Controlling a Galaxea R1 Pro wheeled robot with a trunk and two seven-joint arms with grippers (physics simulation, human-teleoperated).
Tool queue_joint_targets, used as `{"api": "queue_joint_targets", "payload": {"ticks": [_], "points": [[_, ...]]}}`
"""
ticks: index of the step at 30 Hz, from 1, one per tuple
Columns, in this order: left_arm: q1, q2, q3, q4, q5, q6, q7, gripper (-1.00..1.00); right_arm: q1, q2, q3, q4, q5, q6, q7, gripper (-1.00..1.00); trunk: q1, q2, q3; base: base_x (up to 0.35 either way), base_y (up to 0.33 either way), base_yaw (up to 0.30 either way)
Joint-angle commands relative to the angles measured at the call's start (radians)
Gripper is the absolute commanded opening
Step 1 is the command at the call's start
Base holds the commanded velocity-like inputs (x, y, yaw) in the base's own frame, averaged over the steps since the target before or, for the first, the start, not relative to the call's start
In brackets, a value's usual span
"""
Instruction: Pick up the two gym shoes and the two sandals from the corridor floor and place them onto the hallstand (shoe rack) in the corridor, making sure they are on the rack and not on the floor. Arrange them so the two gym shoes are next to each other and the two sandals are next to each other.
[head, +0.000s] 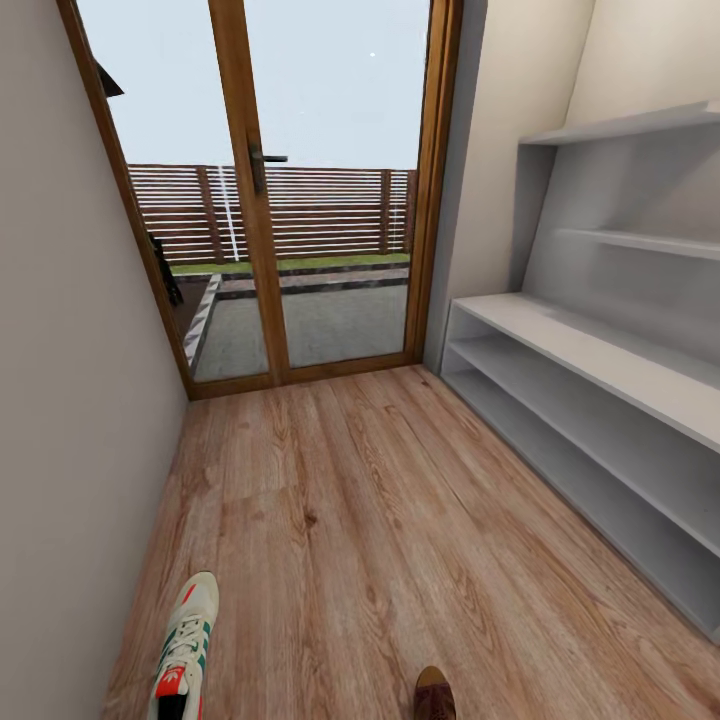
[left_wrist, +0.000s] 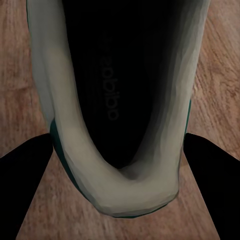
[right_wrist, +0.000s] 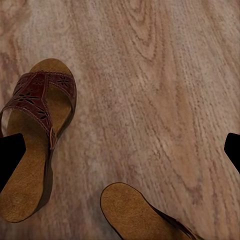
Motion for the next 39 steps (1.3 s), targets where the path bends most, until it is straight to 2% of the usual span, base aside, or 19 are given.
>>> {"api": "queue_joint_targets", "payload": {"ticks": [1, 39], "points": [[-0.001, 0.000, 0.009, 0.001, -0.004, -0.002, -0.007, -1.00, -0.001, 0.001, -0.006, 0.001, 0.009, -0.003, 0.001, 1.00, 0.000, 0.000, -0.001, 0.000, 0.000, 0.000], [-0.001, -0.001, 0.009, 0.001, -0.005, -0.003, -0.008, -1.00, -0.001, 0.001, -0.006, 0.001, 0.008, -0.003, 0.001, 1.00, 0.000, 0.000, -0.001, -0.008, 0.039, 0.000]]}}
